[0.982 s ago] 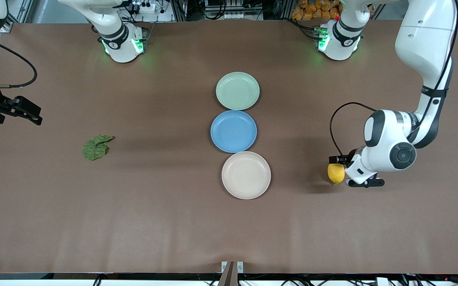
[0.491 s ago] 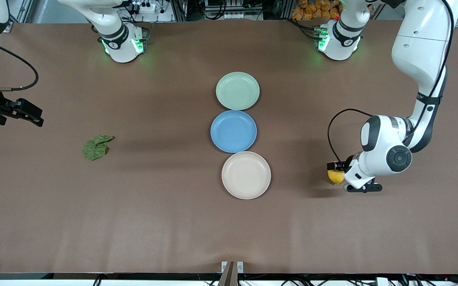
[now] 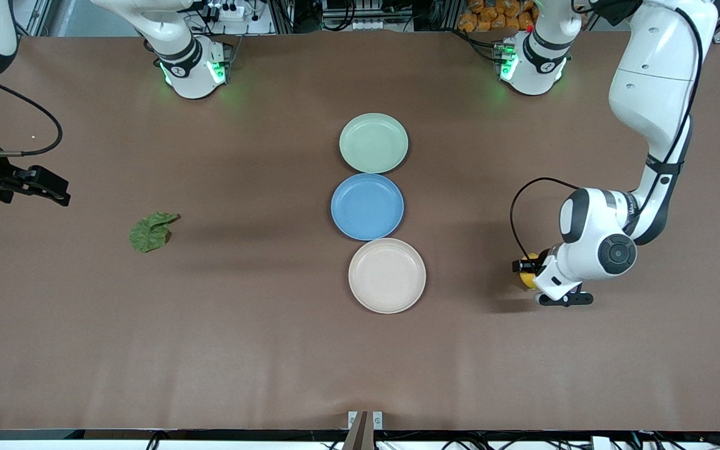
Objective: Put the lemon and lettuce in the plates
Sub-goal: 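Reach the left gripper down to the yellow lemon and grasp it, then carry the lemon with the left gripper while the right gripper grasps the lettuce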
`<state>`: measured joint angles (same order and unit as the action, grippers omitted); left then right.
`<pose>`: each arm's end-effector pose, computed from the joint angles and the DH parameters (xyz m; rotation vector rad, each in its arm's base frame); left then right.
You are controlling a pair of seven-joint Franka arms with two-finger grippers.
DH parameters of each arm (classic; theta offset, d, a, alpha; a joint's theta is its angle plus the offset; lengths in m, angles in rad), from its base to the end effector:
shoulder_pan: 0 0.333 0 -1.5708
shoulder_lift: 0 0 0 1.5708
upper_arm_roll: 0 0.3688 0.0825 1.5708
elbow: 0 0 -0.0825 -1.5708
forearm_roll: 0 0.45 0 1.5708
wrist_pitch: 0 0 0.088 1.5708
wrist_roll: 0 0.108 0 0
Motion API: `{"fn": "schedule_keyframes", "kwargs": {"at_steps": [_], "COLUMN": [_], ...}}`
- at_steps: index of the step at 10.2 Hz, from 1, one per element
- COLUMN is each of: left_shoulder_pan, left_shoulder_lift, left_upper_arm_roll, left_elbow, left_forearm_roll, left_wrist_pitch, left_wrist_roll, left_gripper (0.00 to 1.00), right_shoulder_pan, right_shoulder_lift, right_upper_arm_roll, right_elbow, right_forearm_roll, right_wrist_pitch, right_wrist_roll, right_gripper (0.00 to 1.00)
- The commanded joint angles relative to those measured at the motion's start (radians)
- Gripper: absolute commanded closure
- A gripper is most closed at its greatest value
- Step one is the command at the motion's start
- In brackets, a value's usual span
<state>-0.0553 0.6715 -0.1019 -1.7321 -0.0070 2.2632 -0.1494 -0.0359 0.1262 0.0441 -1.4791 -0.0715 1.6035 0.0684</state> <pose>0.7222 -0.1085 0.1759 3.0852 0.0226 -0.2261 0.6687 -0.0040 0.6476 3.0744 -0.0894 0.0013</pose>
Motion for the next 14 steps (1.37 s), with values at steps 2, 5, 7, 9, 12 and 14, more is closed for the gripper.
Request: {"fn": "schedule_keyframes", "kwargs": {"at_steps": [2,5,7,9,12,14], "left_shoulder_pan": [-0.053,-0.132,-0.220,-0.294,-0.382,-0.443], "left_shoulder_lift": [0.004,-0.055,-0.076,-0.072,-0.028,0.032], "left_upper_arm_roll": [0.002,0.002,0.002,0.002,0.002,0.002], "left_elbow": [0.019,0.048,0.058,0.121,0.198,0.235], "left_forearm_roll": [0.001,0.001,0.001,-0.001,-0.002,-0.001], "left_wrist_pitch": [0.016,0.012,0.012,0.012,0.024,0.106], "left_wrist_roll": [-0.057,-0.120,-0.223,-0.376,-0.539,-0.678], "left_gripper": [1.00,1.00,1.00,1.00,1.00,1.00], "right_shoulder_pan": [-0.016,-0.036,-0.045,-0.050,-0.078,-0.085], "right_shoulder_lift": [0.024,-0.016,-0.022,-0.005,0.078,0.147], "right_upper_arm_roll": [0.003,0.003,0.005,0.005,0.005,0.005], "right_elbow": [-0.054,-0.301,-0.493,-0.649,-0.774,-0.797], "right_forearm_roll": [-0.004,-0.004,-0.004,-0.002,0.004,0.004], "right_wrist_pitch": [0.099,0.319,0.514,0.718,0.932,1.019], "right_wrist_roll": [0.014,0.027,0.091,0.136,0.160,0.182], "right_gripper": [0.00,0.00,0.00,0.00,0.00,0.00]}}
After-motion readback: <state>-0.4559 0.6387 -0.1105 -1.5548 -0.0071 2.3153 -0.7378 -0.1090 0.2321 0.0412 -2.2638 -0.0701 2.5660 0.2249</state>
